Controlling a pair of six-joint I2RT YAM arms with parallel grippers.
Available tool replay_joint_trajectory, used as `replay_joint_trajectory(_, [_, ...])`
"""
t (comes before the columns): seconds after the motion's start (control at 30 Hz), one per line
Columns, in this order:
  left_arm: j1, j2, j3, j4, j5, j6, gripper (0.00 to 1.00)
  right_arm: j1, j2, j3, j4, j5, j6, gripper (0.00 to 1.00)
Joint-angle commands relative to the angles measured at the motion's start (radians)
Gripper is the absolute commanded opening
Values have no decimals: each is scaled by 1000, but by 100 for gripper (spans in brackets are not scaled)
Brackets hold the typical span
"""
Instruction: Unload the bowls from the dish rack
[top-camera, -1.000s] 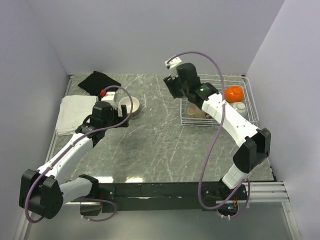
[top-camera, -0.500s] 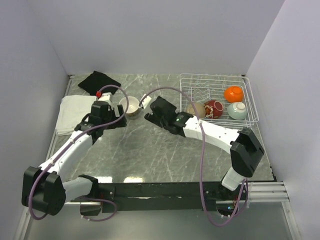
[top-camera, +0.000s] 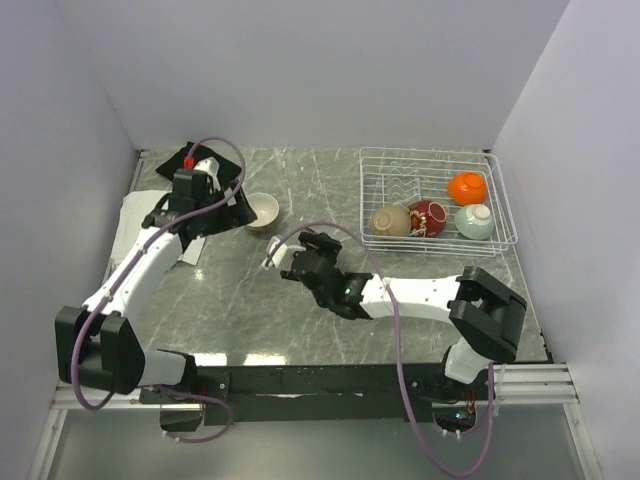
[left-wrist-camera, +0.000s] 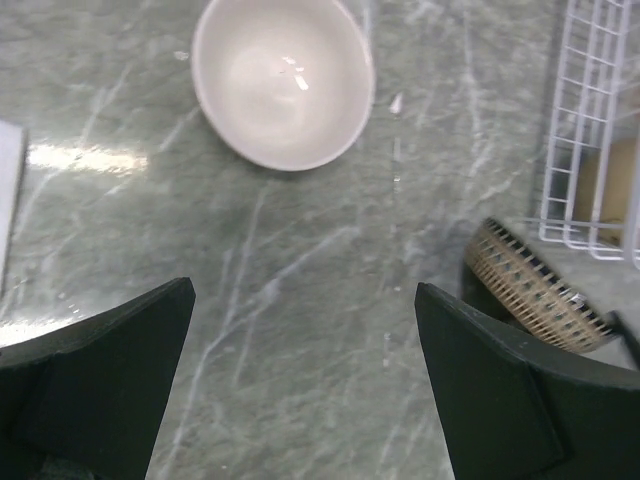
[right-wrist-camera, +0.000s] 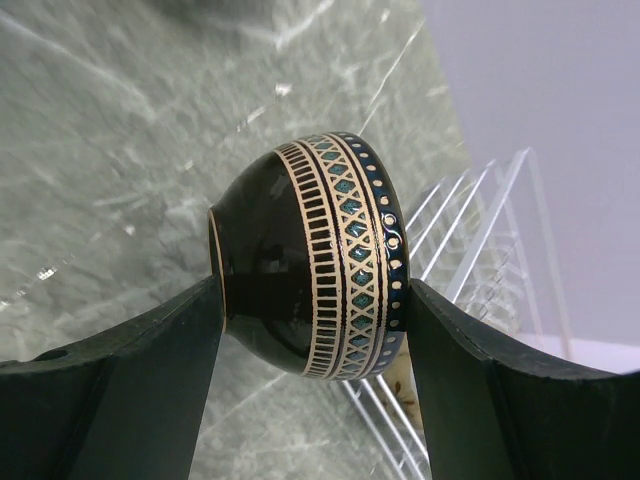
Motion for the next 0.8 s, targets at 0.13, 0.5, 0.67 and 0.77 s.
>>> replay_joint_trajectory(0.13, [-22, 164, 239, -226, 140, -42, 99, 96, -4, -68, 476, 209, -219, 26])
replay_joint_trajectory(0.5, [-131, 321, 387, -371, 213, -89, 100, 168, 107, -105, 795, 269, -463, 27])
replay_joint_trajectory(0.67, [-140, 341, 378, -358, 236, -114, 99, 172, 151, -108, 851, 281, -498, 27])
replay_joint_trajectory(0.77, [-140, 348, 375, -363, 252, -111, 99, 175, 173, -118, 906, 284, -542, 27])
